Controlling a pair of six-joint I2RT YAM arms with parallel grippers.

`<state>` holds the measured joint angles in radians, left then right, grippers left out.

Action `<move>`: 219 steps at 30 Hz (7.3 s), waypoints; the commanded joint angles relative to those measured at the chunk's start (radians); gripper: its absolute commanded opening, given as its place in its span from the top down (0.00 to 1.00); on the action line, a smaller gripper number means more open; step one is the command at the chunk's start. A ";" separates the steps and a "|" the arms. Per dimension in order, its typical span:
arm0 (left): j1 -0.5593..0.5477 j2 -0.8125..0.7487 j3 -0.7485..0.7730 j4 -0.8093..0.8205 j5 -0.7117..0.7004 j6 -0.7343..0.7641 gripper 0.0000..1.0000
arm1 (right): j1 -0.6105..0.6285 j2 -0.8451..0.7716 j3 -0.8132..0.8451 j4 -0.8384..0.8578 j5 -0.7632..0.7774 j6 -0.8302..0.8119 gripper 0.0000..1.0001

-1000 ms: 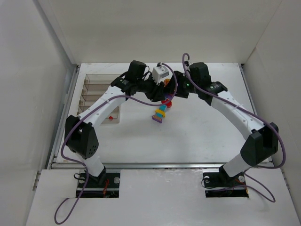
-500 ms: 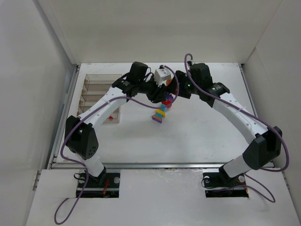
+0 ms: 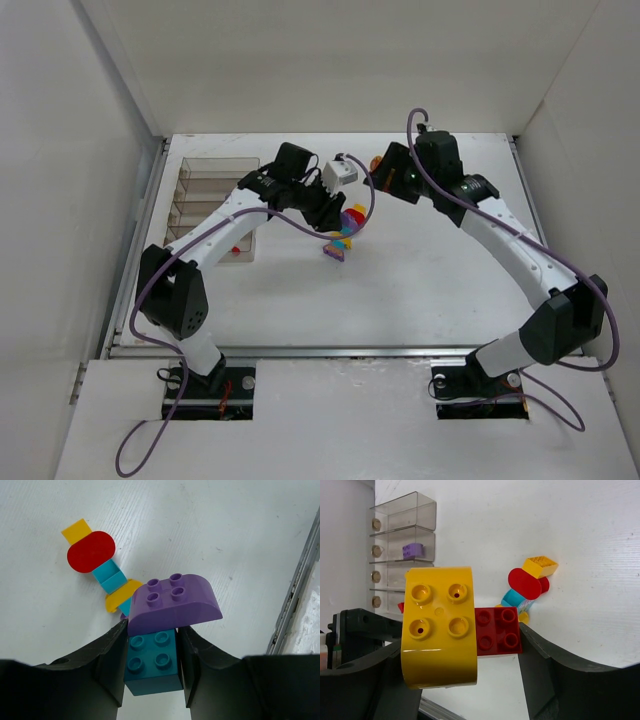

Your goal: Sort the legos into containers by color

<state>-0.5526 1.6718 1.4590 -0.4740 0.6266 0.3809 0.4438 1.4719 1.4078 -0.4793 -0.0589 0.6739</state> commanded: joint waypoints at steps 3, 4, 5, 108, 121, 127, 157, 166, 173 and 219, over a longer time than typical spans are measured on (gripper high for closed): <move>0.002 -0.067 -0.011 -0.003 0.012 0.013 1.00 | 0.001 -0.028 -0.009 0.010 0.042 -0.013 1.00; 0.002 -0.067 -0.011 -0.003 0.002 0.013 1.00 | 0.001 -0.028 -0.009 -0.005 0.057 -0.022 1.00; 0.002 -0.067 -0.011 -0.003 0.002 0.013 1.00 | 0.001 -0.019 -0.018 -0.022 0.076 -0.031 1.00; -0.112 -0.299 -0.040 0.215 -0.042 0.372 1.00 | 0.050 -0.119 -0.092 0.169 -0.498 -0.131 0.44; -0.112 -0.261 -0.072 0.118 -0.182 0.331 1.00 | 0.036 -0.137 -0.079 0.085 -0.349 -0.122 1.00; -0.070 -0.261 -0.127 0.100 -0.185 0.331 1.00 | -0.001 -0.186 -0.090 0.031 -0.243 -0.122 1.00; 0.467 0.159 0.219 0.117 -0.387 -0.120 1.00 | -0.068 0.266 0.302 -0.051 -0.343 -0.263 1.00; 0.534 0.433 0.460 0.172 -0.416 -0.203 1.00 | -0.111 0.401 0.413 -0.100 -0.435 -0.263 1.00; 0.534 0.491 0.449 0.205 -0.427 -0.226 1.00 | -0.131 0.467 0.503 -0.156 -0.435 -0.292 1.00; 0.217 0.117 0.523 -0.229 0.634 0.595 0.17 | -0.131 -0.027 0.045 0.171 -0.803 -0.927 1.00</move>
<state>-0.3191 1.7920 1.9587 -0.6064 1.0706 0.8932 0.3080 1.4979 1.5059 -0.4656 -0.8440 -0.1432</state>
